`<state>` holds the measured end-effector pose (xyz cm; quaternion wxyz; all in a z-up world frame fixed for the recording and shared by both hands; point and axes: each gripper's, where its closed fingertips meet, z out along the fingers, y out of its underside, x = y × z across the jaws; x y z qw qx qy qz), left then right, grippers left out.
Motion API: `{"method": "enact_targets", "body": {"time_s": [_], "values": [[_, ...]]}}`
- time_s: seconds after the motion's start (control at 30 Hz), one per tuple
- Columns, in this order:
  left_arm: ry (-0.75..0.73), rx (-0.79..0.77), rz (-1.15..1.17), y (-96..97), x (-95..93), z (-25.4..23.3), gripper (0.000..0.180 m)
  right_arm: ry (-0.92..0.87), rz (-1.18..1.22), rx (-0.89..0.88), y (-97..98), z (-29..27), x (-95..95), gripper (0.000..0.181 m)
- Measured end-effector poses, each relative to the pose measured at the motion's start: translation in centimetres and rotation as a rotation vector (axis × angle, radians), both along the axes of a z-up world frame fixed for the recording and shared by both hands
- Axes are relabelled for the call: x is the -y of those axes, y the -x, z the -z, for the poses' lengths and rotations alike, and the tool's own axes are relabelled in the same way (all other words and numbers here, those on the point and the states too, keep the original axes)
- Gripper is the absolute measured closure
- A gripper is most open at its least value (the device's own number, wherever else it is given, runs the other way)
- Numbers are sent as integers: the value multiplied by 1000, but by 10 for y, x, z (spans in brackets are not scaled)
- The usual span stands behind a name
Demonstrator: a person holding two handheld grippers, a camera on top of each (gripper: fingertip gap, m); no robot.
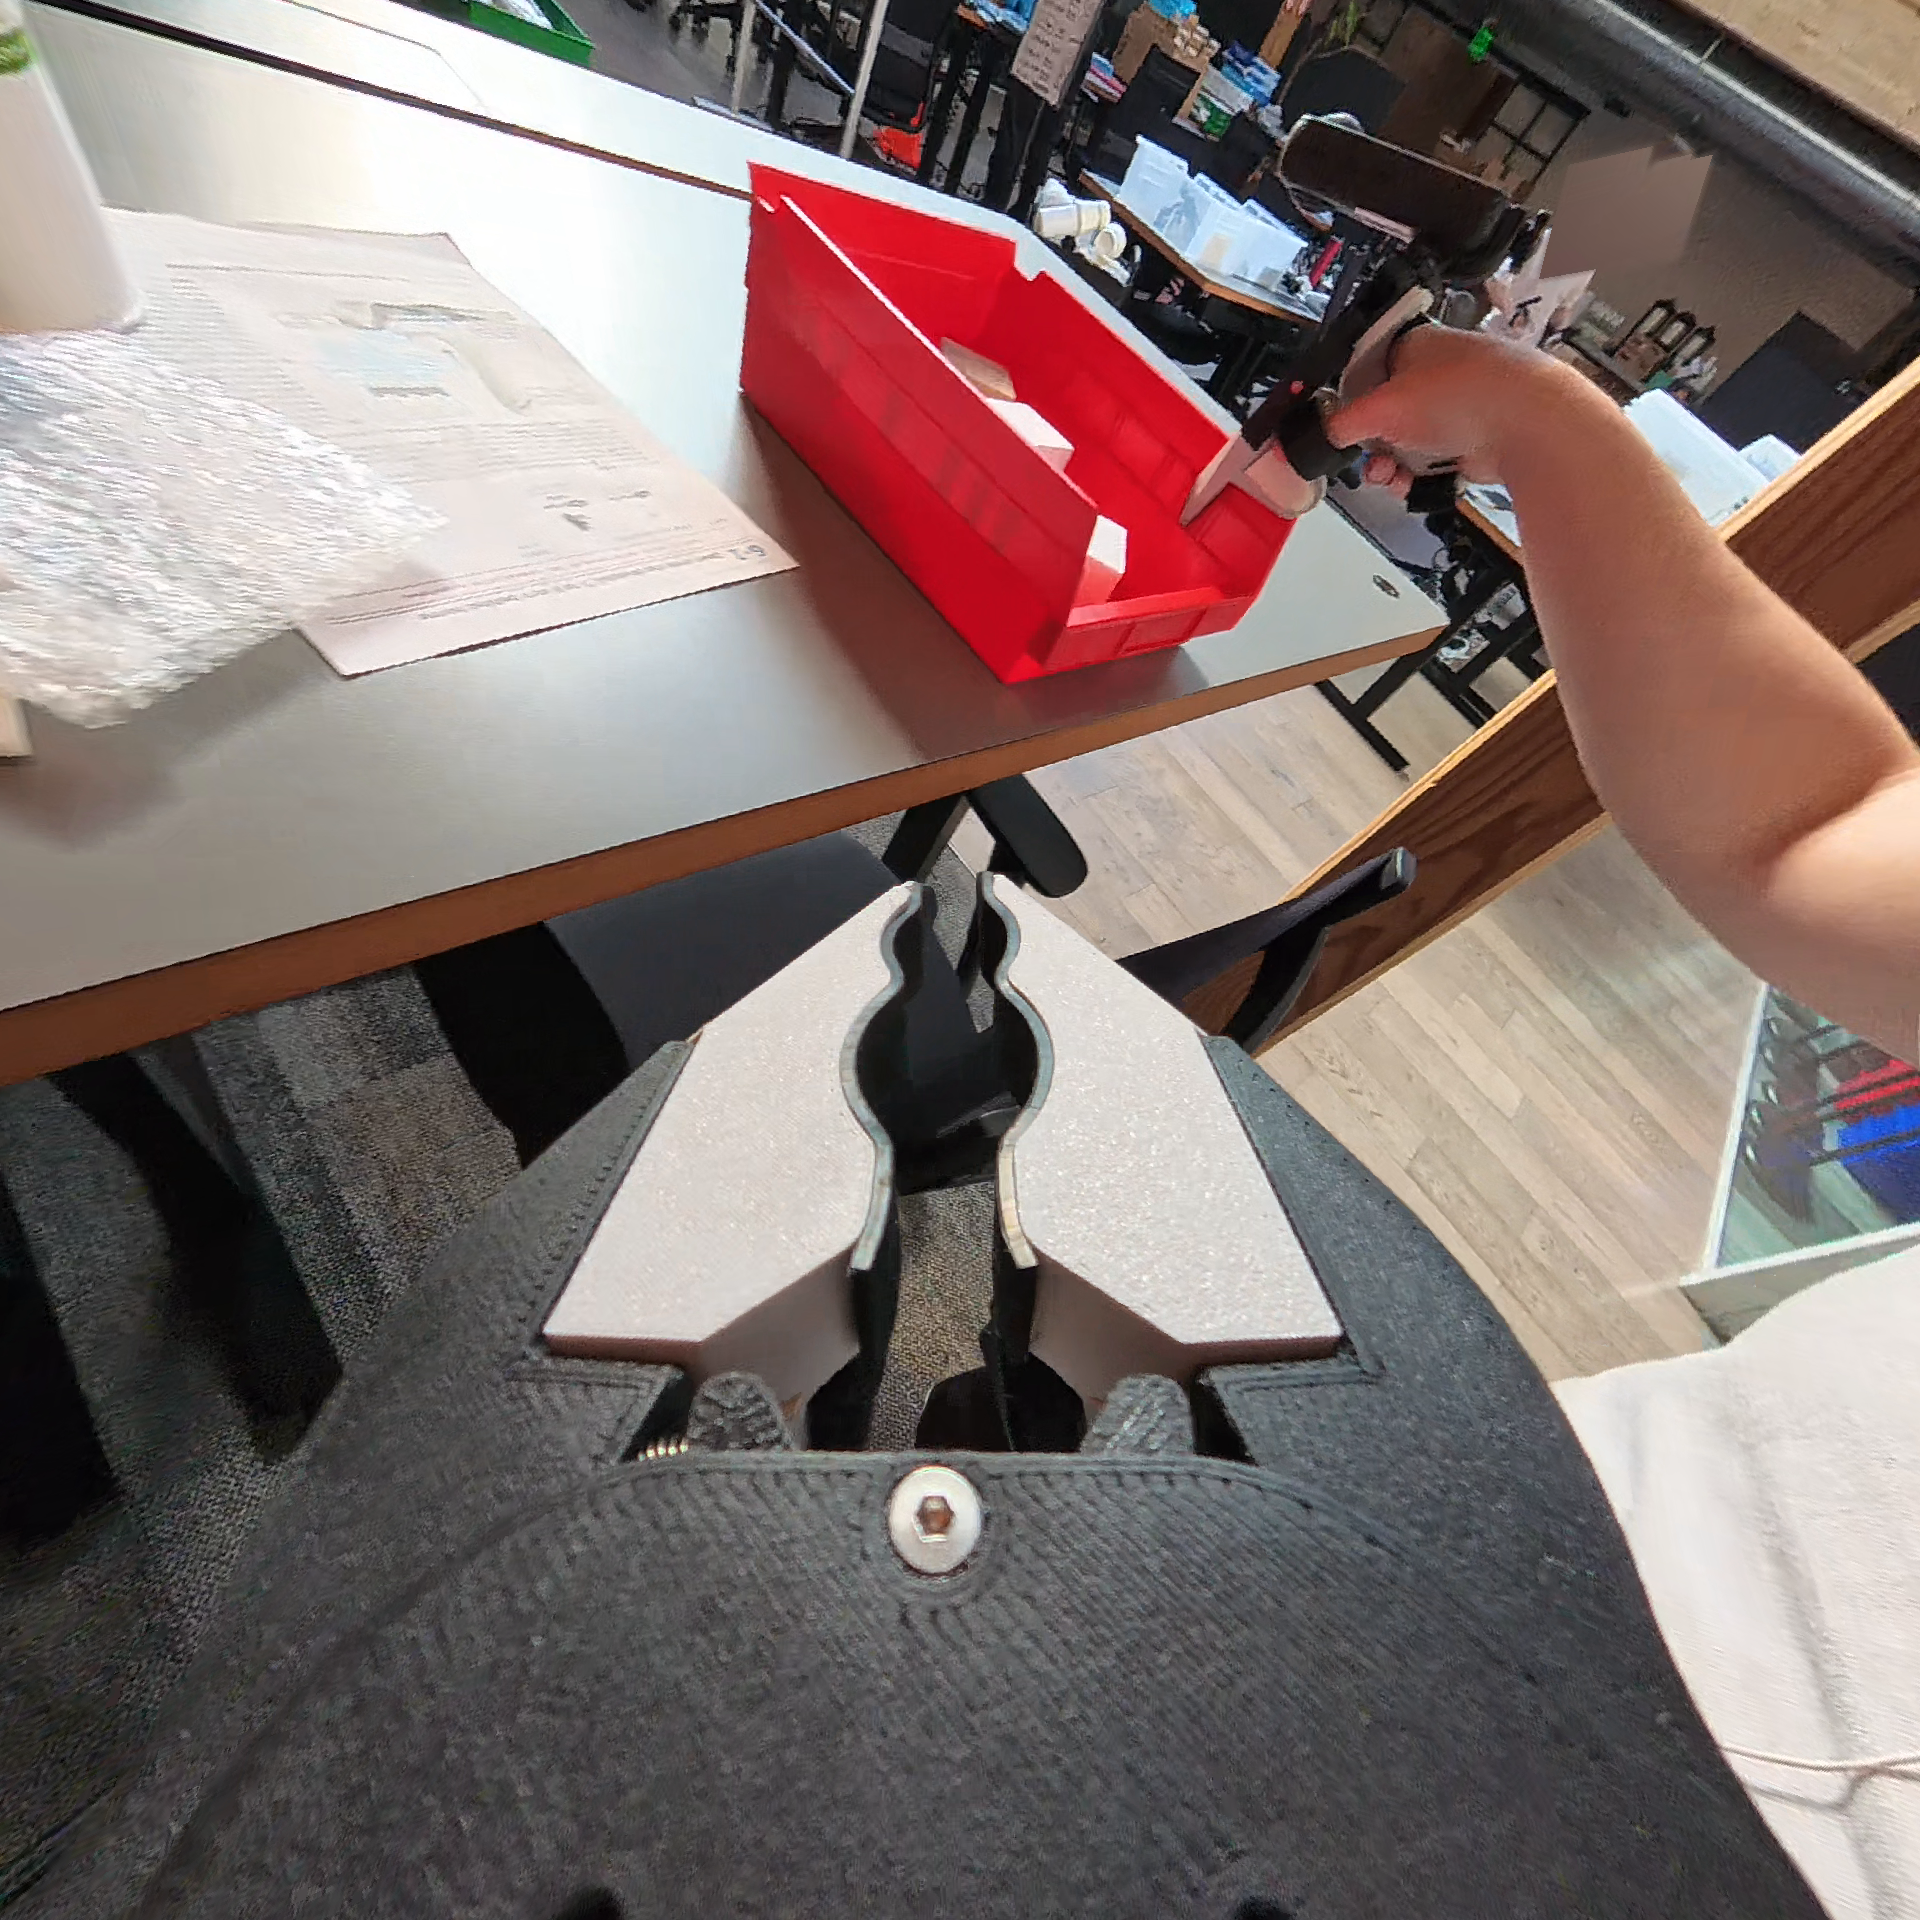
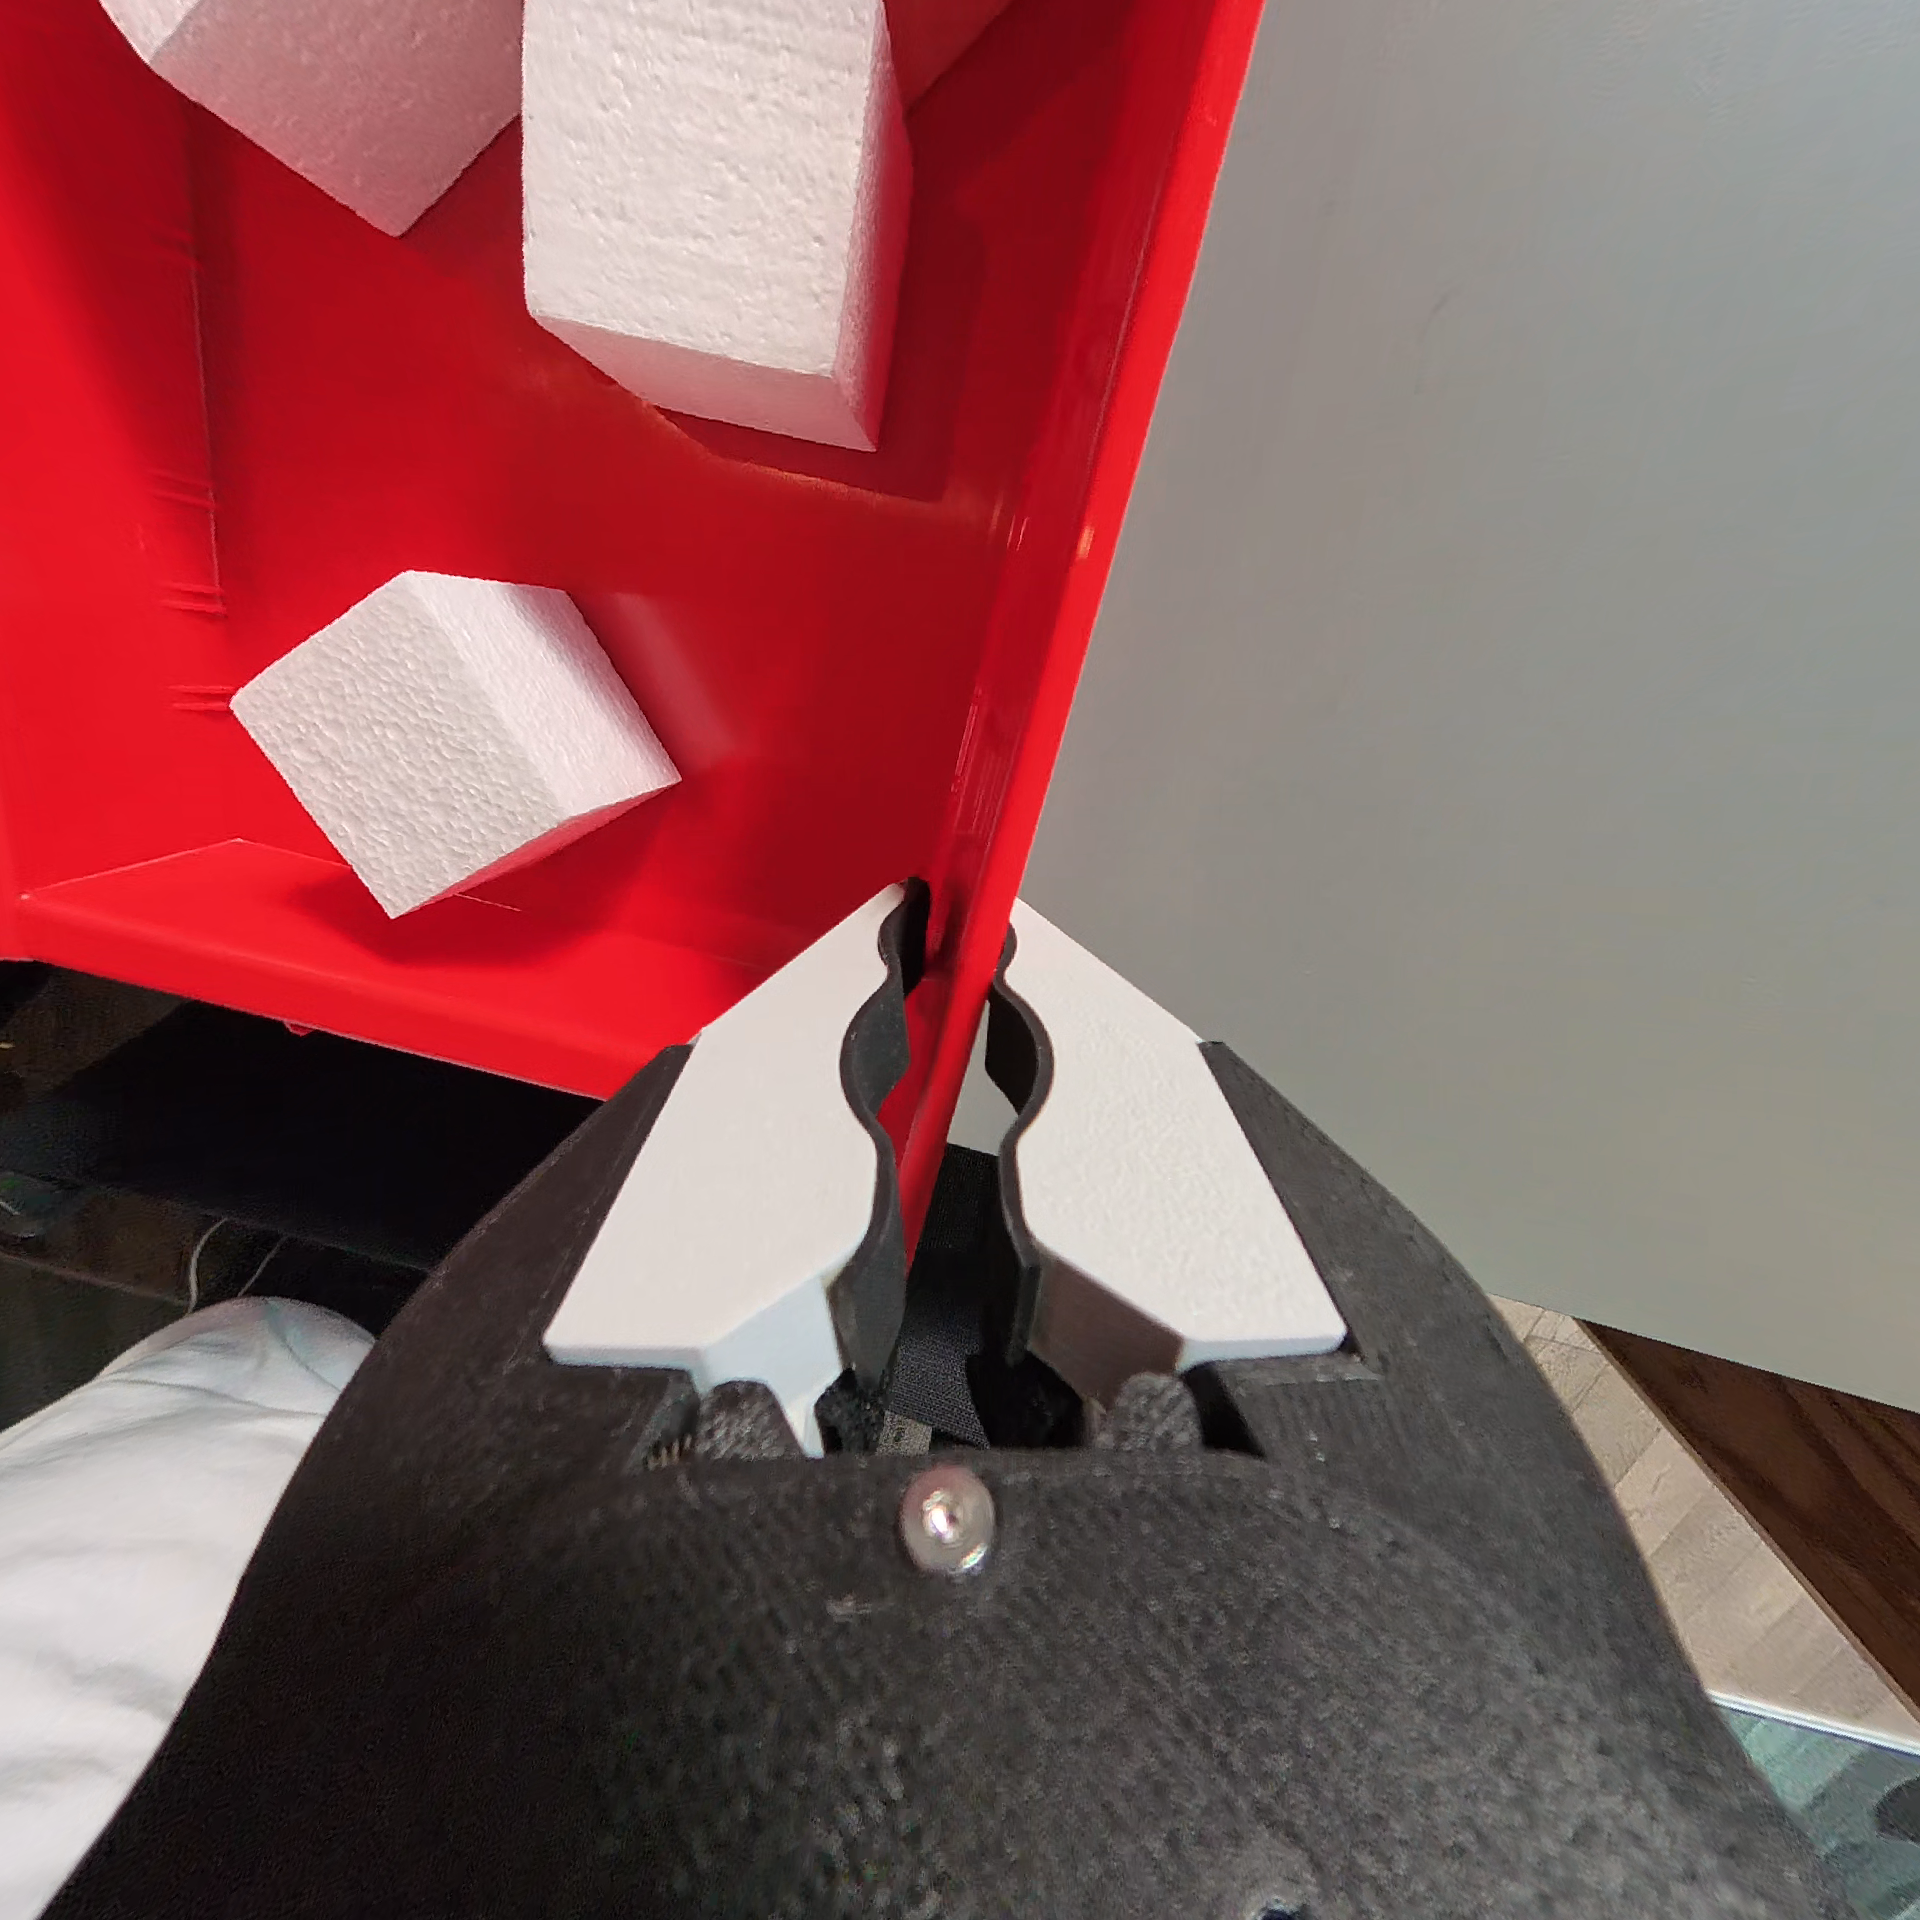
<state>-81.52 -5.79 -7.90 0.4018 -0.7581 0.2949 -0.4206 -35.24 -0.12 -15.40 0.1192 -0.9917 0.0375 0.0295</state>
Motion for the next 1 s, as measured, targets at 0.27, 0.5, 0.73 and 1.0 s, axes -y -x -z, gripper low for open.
{"method": "enact_targets", "body": {"time_s": [0.27,0.5,0.73,1.0], "values": [[-65,217,64,-124,22,-41,180,-493,-311,279,21,-82,-11,150],[-164,207,-51,-158,19,-67,167,-272,-627,199,110,-30,-30,104],[-165,128,-123,-85,13,-58,169,-131,-528,145,106,13,-25,126],[-241,138,-264,49,-80,-65,175,-613,-659,-98,296,-159,-102,126]]}}
